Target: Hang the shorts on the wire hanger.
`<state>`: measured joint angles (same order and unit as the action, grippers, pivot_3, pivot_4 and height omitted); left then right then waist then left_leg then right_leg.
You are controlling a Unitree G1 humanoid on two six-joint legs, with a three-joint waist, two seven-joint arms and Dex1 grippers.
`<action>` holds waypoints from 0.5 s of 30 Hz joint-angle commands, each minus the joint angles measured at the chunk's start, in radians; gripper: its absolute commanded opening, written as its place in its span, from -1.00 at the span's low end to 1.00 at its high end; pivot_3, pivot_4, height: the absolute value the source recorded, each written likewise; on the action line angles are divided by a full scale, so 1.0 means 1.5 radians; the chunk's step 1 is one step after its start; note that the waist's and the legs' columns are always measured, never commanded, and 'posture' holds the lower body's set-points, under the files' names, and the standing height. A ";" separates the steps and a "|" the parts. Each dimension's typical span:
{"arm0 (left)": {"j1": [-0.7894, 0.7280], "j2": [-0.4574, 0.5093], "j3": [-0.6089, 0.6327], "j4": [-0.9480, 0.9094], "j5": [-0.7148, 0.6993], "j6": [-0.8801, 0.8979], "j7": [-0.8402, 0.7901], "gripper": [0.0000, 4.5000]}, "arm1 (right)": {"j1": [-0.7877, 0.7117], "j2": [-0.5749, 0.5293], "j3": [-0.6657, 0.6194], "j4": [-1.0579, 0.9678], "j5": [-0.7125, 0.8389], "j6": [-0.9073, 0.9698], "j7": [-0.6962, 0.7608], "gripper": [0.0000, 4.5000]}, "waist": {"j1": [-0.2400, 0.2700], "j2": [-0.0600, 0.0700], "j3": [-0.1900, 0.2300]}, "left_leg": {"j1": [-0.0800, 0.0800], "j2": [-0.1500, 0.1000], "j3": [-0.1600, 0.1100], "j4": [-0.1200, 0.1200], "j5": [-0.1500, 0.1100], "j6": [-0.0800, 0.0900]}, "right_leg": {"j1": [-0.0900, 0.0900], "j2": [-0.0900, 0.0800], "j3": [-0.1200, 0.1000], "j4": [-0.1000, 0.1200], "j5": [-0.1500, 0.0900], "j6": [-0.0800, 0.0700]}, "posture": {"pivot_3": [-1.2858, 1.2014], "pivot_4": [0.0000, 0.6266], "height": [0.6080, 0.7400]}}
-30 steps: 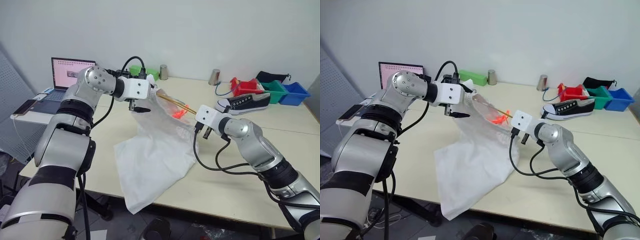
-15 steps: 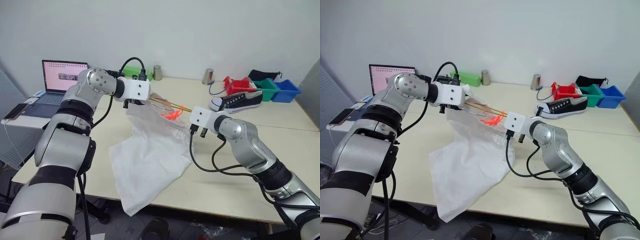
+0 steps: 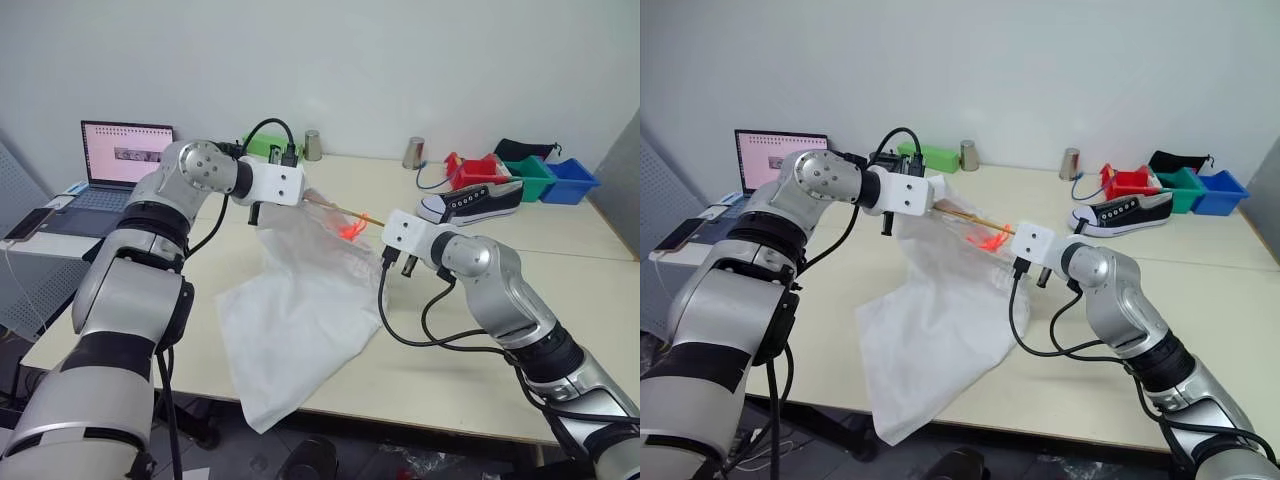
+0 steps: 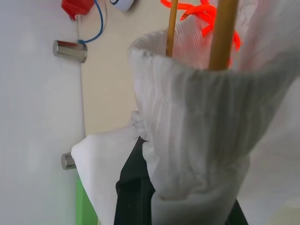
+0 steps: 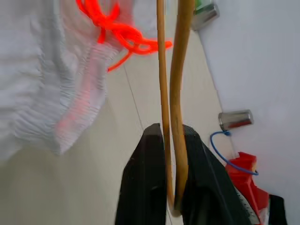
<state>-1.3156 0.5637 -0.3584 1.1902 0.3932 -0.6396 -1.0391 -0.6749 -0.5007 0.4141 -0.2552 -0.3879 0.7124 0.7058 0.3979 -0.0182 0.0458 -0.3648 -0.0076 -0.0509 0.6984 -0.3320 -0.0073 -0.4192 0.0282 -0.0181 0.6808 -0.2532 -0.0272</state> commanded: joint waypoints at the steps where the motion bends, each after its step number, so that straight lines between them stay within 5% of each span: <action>1: 0.000 0.005 0.019 -0.020 -0.016 0.001 0.025 -1.00 | 0.010 -0.007 -0.032 -0.052 0.042 0.029 0.040 -0.35 | -0.004 0.000 0.000 | 0.000 0.000 0.000 0.000 0.000 0.000 | 0.000 0.000 0.000 0.000 0.000 0.000 | 0.32 -1.00 1.00; 13: 0.182 0.053 0.052 -0.160 -0.077 0.031 -0.021 -1.00 | 0.007 -0.038 -0.327 -0.082 0.345 0.323 0.165 0.96 | -0.031 -0.001 -0.001 | 0.001 0.001 0.000 0.001 0.000 0.000 | 0.001 0.000 0.001 0.001 0.001 -0.002 | 0.33 -1.00 1.00; 15: 0.202 0.059 0.060 -0.192 -0.092 0.052 -0.029 -1.00 | -0.002 -0.021 -0.357 -0.060 0.374 0.349 0.147 0.98 | -0.035 -0.001 -0.001 | 0.001 0.001 0.000 0.001 0.000 0.000 | 0.001 0.001 0.001 0.001 0.002 -0.003 | 0.34 -1.00 1.00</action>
<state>-1.0043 0.6360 -0.3084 0.9812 0.3051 -0.5911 -1.0733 -0.6454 -0.5473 -0.0627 -0.3606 0.1131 1.1957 0.9505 0.3451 -0.0200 0.0443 -0.3626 -0.0057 -0.0512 0.6991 -0.3317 -0.0069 -0.4184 0.0295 -0.0162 0.6831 -0.2504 -0.0322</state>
